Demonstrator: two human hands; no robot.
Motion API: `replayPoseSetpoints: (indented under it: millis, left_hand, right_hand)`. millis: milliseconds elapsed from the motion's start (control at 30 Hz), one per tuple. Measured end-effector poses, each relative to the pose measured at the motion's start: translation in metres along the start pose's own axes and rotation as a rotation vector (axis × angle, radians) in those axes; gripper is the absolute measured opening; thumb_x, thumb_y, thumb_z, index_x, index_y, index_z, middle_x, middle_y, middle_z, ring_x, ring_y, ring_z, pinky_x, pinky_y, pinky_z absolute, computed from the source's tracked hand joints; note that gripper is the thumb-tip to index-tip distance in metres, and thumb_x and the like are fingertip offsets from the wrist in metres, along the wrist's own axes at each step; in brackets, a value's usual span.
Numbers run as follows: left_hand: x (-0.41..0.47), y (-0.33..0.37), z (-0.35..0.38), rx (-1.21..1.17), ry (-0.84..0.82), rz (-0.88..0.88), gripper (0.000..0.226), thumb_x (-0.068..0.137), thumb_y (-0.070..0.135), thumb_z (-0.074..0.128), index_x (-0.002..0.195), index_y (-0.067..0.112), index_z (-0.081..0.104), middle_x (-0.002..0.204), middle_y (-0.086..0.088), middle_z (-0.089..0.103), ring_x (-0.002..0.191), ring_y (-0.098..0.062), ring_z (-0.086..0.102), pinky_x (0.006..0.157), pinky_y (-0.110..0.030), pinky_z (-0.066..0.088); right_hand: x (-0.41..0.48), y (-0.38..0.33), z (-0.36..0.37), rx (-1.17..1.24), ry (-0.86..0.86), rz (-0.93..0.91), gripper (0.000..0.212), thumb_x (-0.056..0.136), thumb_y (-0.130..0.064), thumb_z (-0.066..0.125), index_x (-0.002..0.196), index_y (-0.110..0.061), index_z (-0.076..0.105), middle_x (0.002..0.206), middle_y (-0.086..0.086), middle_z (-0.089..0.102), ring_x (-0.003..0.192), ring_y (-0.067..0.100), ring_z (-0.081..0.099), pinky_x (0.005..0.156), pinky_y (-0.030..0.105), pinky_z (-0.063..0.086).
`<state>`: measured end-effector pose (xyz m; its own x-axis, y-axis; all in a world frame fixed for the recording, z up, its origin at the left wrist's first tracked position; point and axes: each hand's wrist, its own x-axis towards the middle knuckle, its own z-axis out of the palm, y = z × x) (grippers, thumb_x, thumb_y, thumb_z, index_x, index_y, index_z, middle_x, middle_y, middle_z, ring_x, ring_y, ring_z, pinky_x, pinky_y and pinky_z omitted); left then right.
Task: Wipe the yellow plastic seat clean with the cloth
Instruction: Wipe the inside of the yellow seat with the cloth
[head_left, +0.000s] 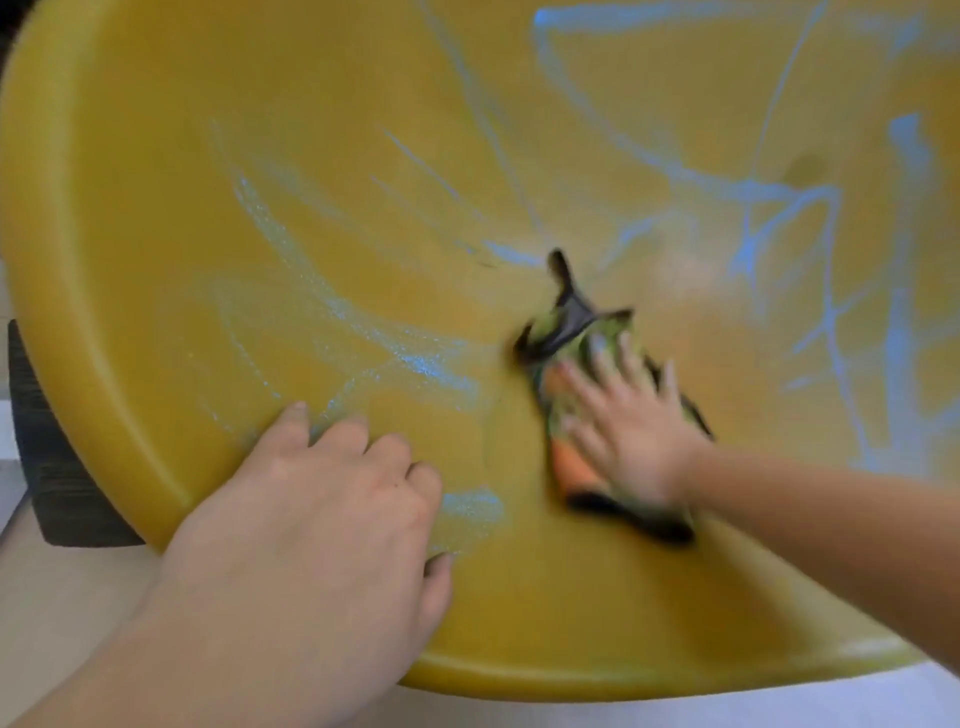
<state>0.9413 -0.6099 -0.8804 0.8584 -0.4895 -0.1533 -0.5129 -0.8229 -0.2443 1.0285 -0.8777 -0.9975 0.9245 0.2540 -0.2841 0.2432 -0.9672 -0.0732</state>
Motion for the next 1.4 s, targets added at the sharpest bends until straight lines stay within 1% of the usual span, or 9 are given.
replayPoseSetpoints:
  millis: [100,200,500,633,733,800,1133,1267,1400]
  left_hand:
    - [-0.002,0.0,0.001,-0.014,0.021,0.032,0.038,0.076,0.053,0.044,0.073,0.018,0.06,0.07,-0.005,0.06,0.078,-0.035,0.064,0.075,-0.055,0.047]
    - [-0.003,0.0,0.001,-0.021,0.061,0.039,0.033,0.075,0.051,0.047,0.07,0.02,0.055,0.064,-0.003,0.054,0.07,-0.032,0.06,0.067,-0.05,0.047]
    - [-0.001,0.001,-0.004,-0.092,0.111,0.061,0.026,0.07,0.05,0.049,0.066,0.024,0.052,0.062,-0.001,0.053,0.065,-0.029,0.059,0.06,-0.044,0.049]
    - [-0.002,0.0,0.0,-0.087,0.097,0.055,0.028,0.071,0.049,0.047,0.065,0.023,0.053,0.061,-0.001,0.052,0.063,-0.029,0.058,0.059,-0.043,0.048]
    - [-0.003,0.0,0.001,-0.073,0.101,0.044,0.029,0.072,0.048,0.046,0.063,0.022,0.053,0.059,-0.001,0.05,0.06,-0.029,0.055,0.057,-0.041,0.046]
    - [-0.003,0.001,-0.001,-0.074,0.11,0.043,0.027,0.072,0.047,0.047,0.063,0.022,0.051,0.058,-0.001,0.048,0.058,-0.028,0.053,0.057,-0.04,0.045]
    - [0.001,0.002,-0.002,-0.115,0.134,0.062,0.023,0.067,0.048,0.05,0.065,0.025,0.048,0.059,-0.001,0.048,0.06,-0.029,0.055,0.056,-0.042,0.044]
    - [-0.001,0.0,0.0,-0.104,0.121,0.066,0.025,0.069,0.047,0.047,0.064,0.023,0.051,0.059,-0.001,0.049,0.06,-0.029,0.055,0.055,-0.043,0.046]
    - [-0.005,-0.001,-0.001,-0.083,0.118,0.072,0.024,0.071,0.045,0.047,0.064,0.023,0.052,0.06,0.0,0.05,0.062,-0.029,0.056,0.057,-0.043,0.046]
  right_hand:
    - [0.08,0.037,-0.023,0.106,0.145,0.42,0.089,0.086,-0.08,0.0,0.159,-0.031,-0.012,0.166,0.012,-0.02,0.15,0.045,-0.021,0.114,0.075,-0.001]
    - [0.106,0.04,-0.031,0.149,0.195,0.463,0.082,0.092,-0.077,0.008,0.158,-0.034,-0.014,0.167,0.013,-0.019,0.149,0.045,-0.022,0.115,0.073,-0.001]
    - [-0.066,-0.061,-0.004,0.143,-0.122,-0.412,0.062,0.092,-0.067,-0.003,0.146,-0.054,-0.029,0.155,-0.022,-0.041,0.142,0.013,-0.043,0.117,0.043,-0.023]
    - [-0.01,0.01,0.002,-0.063,0.012,-0.02,0.085,0.079,-0.08,-0.016,0.155,-0.045,-0.015,0.163,-0.001,-0.031,0.147,0.033,-0.035,0.119,0.065,-0.006]
    - [0.07,0.063,-0.026,0.081,0.156,0.52,0.095,0.083,-0.083,0.004,0.16,-0.03,-0.006,0.166,0.014,-0.02,0.15,0.047,-0.017,0.116,0.071,-0.001]
    - [0.094,0.069,-0.035,0.175,0.203,0.585,0.088,0.089,-0.08,0.011,0.159,-0.031,-0.009,0.166,0.016,-0.021,0.15,0.048,-0.018,0.118,0.069,-0.001]
    - [-0.053,-0.068,-0.003,0.168,-0.061,-0.409,0.058,0.095,-0.066,0.003,0.146,-0.059,-0.024,0.158,-0.023,-0.036,0.144,0.015,-0.04,0.118,0.038,-0.019]
    - [0.004,0.006,-0.001,-0.081,0.061,0.025,0.083,0.08,-0.073,-0.016,0.157,-0.043,-0.005,0.168,-0.003,-0.016,0.152,0.034,-0.024,0.123,0.056,0.001]
    - [0.087,0.07,-0.031,0.117,0.181,0.551,0.078,0.093,-0.072,0.007,0.159,-0.035,-0.008,0.169,0.007,-0.012,0.15,0.045,-0.018,0.119,0.066,-0.003]
